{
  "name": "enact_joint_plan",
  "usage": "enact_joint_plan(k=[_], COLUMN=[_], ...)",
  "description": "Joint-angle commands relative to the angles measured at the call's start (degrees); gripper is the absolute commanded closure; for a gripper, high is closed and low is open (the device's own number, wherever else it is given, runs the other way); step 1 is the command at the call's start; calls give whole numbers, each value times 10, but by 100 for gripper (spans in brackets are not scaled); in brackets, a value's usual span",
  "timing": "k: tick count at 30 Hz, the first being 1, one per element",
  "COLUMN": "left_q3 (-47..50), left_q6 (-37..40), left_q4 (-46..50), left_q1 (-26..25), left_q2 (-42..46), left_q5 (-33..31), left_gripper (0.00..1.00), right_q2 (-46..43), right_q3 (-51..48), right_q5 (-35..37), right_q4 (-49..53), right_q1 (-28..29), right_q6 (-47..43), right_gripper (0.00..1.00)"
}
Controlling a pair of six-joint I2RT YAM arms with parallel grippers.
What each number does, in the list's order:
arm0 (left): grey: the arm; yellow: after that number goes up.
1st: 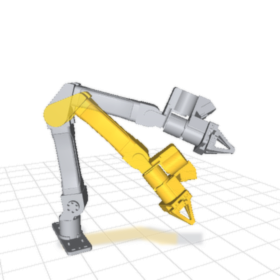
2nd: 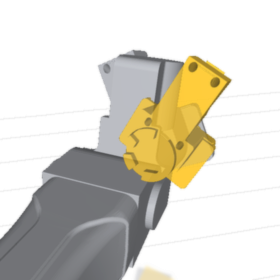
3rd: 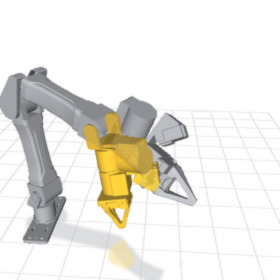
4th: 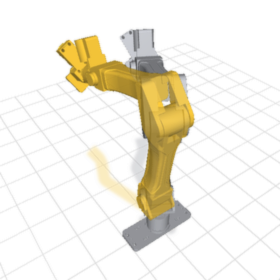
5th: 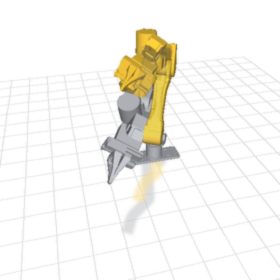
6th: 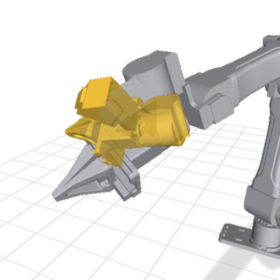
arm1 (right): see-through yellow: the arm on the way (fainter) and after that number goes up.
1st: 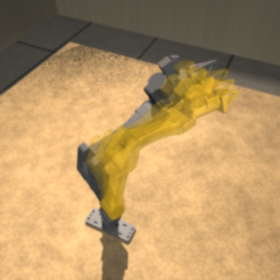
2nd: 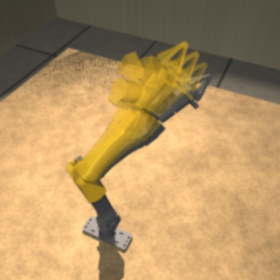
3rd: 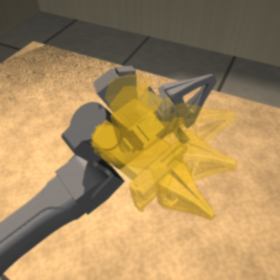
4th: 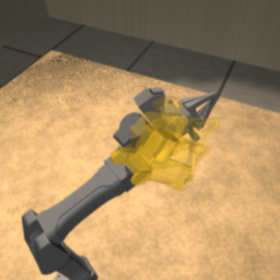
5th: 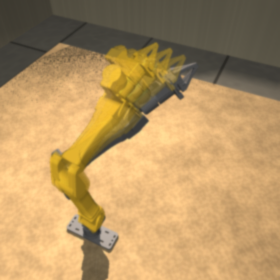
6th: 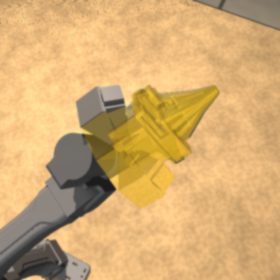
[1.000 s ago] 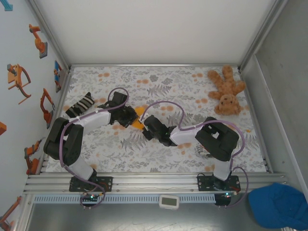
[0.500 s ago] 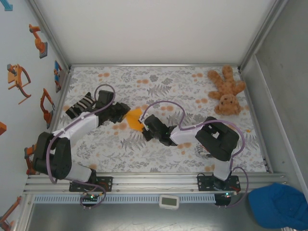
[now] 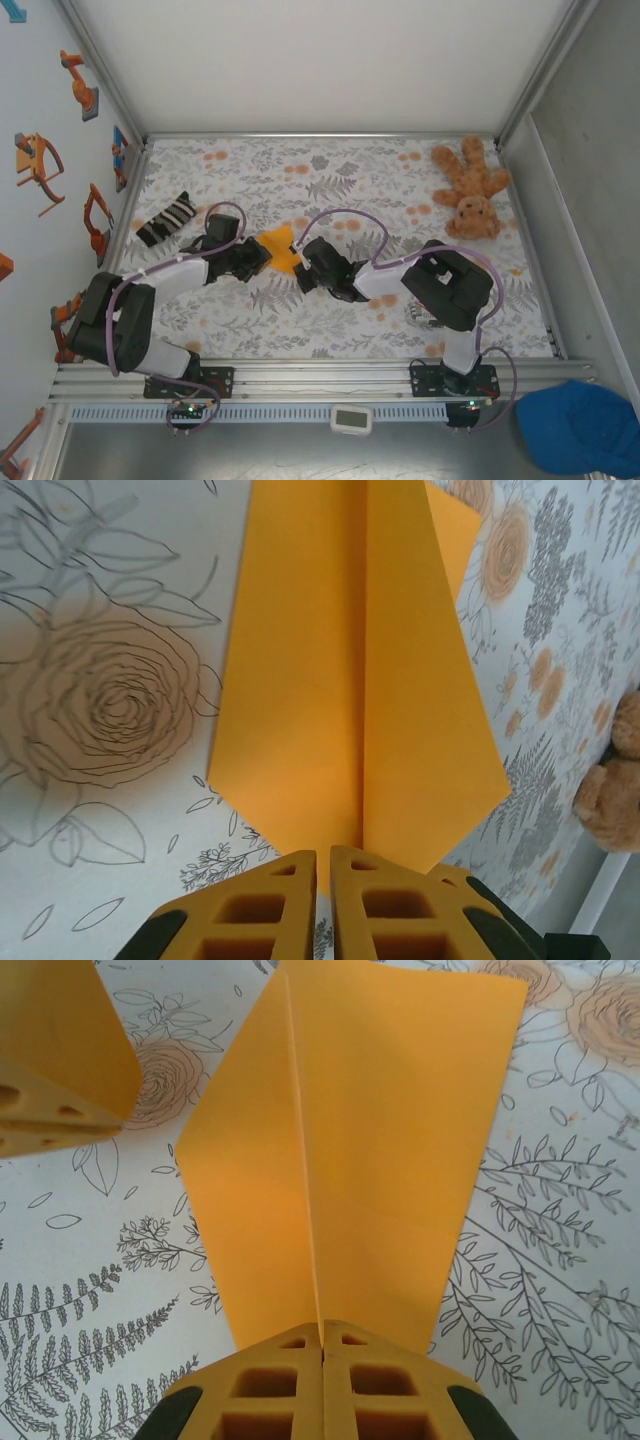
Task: Fold a paper plane with a square sheet of paper (pick it up from the middle)
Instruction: Fourth fold the wing at the center of the table.
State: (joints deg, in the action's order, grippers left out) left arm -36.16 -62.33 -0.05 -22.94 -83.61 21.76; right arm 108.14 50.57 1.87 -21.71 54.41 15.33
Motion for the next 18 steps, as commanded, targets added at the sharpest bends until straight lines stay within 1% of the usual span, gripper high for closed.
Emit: enact_joint_plan(k=[1, 10, 16, 18], left_q3=[-16, -31, -36, -38], left_q6=[19, 28, 26, 26], left_q4=[-19, -25, -29, -33], left_q1=[-8, -16, -16, -16], left_q2=[-21, -67, -83, -87], left_q5=[18, 18, 22, 26], left_gripper=[89, 90, 84, 83], right_q2=[8, 10, 14, 16], right_q3=[-8, -13, -25, -27], right_q5=[-18, -40, -67, -74], right_q4=[-18, -29, -51, -55], right_q1=[-4, -12, -25, -28], right_q6=[21, 44, 69, 76], right_gripper=[99, 100, 100, 100])
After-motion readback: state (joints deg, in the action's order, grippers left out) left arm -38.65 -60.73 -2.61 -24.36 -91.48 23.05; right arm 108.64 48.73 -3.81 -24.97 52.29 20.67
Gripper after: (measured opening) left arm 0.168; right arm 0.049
